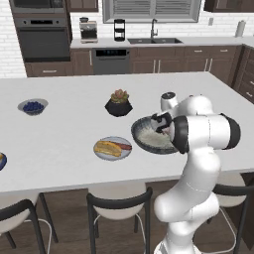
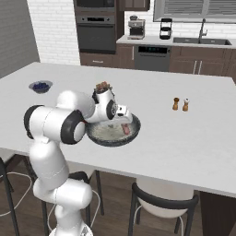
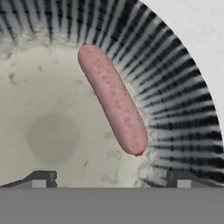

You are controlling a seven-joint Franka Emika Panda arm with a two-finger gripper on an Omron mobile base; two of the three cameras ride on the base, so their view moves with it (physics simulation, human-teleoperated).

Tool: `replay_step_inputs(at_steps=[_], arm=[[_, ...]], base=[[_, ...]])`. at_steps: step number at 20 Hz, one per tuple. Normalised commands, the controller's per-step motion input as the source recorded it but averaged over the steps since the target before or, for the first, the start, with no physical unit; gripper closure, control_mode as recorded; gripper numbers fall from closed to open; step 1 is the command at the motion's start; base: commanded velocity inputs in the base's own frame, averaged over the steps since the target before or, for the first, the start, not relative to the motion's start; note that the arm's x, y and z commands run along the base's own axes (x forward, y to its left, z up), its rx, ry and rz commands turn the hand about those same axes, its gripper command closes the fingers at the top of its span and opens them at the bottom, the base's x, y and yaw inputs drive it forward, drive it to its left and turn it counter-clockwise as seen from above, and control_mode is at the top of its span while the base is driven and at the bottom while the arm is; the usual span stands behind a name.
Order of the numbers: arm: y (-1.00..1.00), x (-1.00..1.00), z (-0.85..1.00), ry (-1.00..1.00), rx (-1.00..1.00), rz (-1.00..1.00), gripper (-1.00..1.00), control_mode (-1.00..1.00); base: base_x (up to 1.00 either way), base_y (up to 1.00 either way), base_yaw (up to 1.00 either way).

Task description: Place one bun and one sausage from the bowl on each plate.

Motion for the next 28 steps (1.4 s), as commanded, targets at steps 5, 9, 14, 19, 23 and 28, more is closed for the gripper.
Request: replay_step_inputs(at_steps=[5,9,14,19,23,28], arm=[[-0.35,0.34,-0.29,0.00,-0.03,0.00,-1.00,-1.00],[-0.08,0.32,-0.25,0.07,-0.01,0.00,-1.00,-1.00],[-0.01,0.40,-0.38,0.04,-0.04,0.00,-1.00,-1.00],[-0.12,0.13,-0.58,0.02,-0.10,-0.05,1.00,-1.00],[-0.22,0.00,-0.69,0.01,-0.06,-0.04,1.00,-1.00],[-0.10,-0.11,-0.70,0.08,-0.04,-0.08,1.00,-1.00]], base=[[0.00,0.00,0.00],[0.00,0.00,0.00],[0.00,0.00,0.00],[0.00,0.00,0.00],[0.00,0.00,0.00],[0.00,0.00,0.00]])
